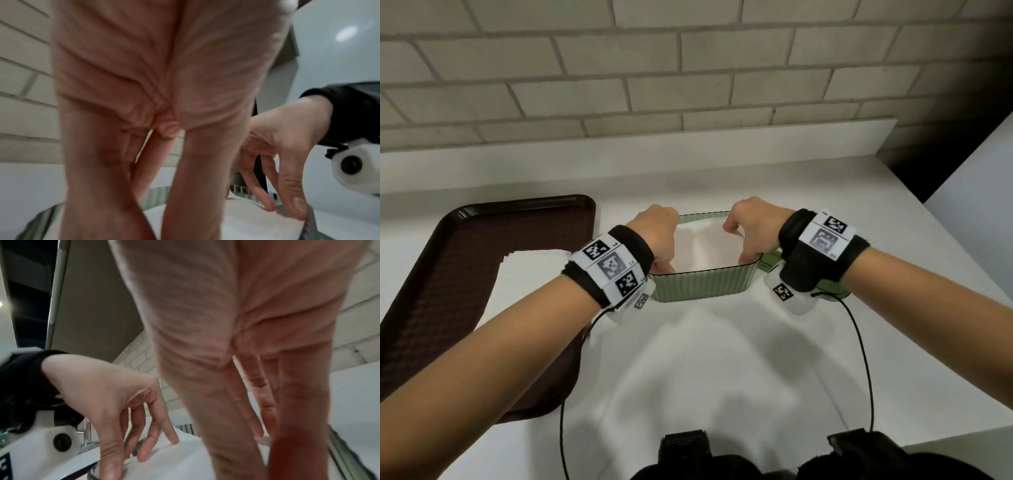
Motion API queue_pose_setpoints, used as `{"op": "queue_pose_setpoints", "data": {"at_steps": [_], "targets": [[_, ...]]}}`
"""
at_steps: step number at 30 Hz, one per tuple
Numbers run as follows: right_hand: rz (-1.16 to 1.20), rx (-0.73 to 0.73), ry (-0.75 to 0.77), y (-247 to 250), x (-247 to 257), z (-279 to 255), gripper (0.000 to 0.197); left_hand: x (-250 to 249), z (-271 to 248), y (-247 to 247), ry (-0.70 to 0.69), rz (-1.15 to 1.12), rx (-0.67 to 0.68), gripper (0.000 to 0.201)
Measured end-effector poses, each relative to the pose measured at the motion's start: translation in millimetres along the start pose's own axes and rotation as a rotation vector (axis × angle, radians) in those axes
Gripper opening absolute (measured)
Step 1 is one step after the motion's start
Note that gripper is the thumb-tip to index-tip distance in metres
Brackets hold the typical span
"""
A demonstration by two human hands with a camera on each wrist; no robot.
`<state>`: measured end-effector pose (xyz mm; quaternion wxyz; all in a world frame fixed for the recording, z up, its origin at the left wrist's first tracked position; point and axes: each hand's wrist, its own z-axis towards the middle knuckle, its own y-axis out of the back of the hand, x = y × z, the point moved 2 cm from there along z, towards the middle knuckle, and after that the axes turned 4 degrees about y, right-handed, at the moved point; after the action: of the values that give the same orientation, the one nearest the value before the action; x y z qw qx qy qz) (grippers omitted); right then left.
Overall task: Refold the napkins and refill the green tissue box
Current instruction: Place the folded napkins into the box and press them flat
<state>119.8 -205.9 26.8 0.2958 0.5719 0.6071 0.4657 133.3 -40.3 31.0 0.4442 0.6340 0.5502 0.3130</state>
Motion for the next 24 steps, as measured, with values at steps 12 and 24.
{"op": "queue_pose_setpoints", "data": {"at_steps": [12, 24], "targets": [[-0.126, 0.008, -0.013, -15.5, 1.6, 13.2, 0.028, 9.0, 1.2, -5.9, -0.007, 0.017, -0.033, 0.044], [0.335, -0.167, 0.424, -10.1, 122.9, -20.6, 0.036, 203.2, -57.1, -40.9, 0.351, -0.308, -0.276, 0.018]]}}
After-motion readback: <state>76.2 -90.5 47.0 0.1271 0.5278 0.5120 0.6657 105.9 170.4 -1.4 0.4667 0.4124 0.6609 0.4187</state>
